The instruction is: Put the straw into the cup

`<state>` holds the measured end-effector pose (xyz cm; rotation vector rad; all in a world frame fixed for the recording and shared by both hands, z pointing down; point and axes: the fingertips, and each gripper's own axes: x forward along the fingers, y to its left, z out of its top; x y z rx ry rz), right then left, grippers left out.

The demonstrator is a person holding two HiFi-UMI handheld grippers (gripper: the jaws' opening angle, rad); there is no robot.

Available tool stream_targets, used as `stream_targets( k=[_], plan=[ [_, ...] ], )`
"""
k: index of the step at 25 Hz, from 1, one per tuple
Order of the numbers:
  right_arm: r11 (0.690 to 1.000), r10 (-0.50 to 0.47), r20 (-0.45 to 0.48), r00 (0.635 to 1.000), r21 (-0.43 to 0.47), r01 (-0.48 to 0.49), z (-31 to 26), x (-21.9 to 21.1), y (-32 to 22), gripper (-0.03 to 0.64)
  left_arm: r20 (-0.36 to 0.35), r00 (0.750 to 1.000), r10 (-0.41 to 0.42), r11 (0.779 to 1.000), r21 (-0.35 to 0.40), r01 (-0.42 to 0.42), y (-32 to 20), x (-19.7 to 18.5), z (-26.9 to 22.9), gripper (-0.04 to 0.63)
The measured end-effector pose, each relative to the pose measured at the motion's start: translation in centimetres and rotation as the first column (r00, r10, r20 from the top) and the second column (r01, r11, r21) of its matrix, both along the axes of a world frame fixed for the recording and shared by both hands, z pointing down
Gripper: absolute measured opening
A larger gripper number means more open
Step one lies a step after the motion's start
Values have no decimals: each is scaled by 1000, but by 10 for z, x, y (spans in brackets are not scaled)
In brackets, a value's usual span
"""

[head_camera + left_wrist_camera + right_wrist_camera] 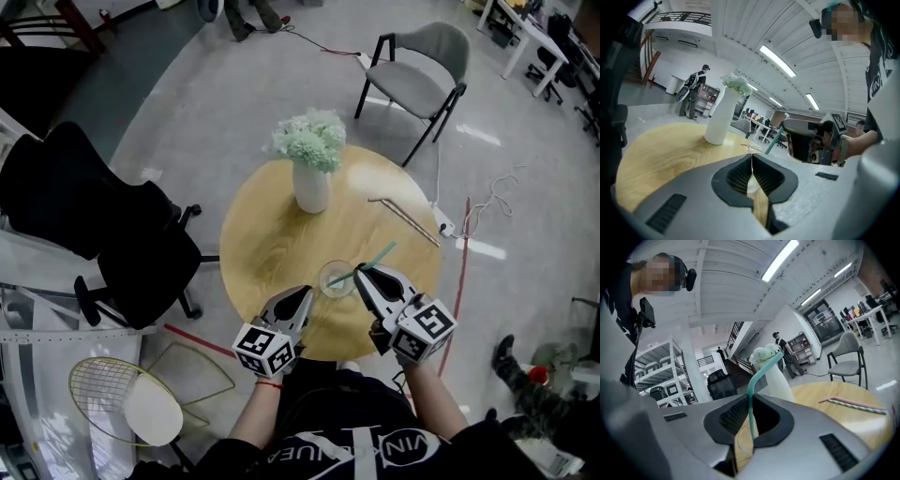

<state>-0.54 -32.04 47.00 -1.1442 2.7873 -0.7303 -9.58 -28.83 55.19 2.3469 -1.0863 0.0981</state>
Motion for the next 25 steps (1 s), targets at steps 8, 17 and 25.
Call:
stream_targets(
  k=[8,17,25],
  plan=[
    [1000,-5,-20,1000,-25,4,16,-3,-7,25,4,1000,2,1000,1,-2,1,-1,7,12],
    [999,-25,-27,999,-48,23,30,-11,-9,25,-7,1000,31,999,-22,-31,5,5,17,12],
    [999,-4,-14,1000,-53,3,34,-7,-12,25,-6,999,34,999,-34,-34,7,5,22,12]
  ],
)
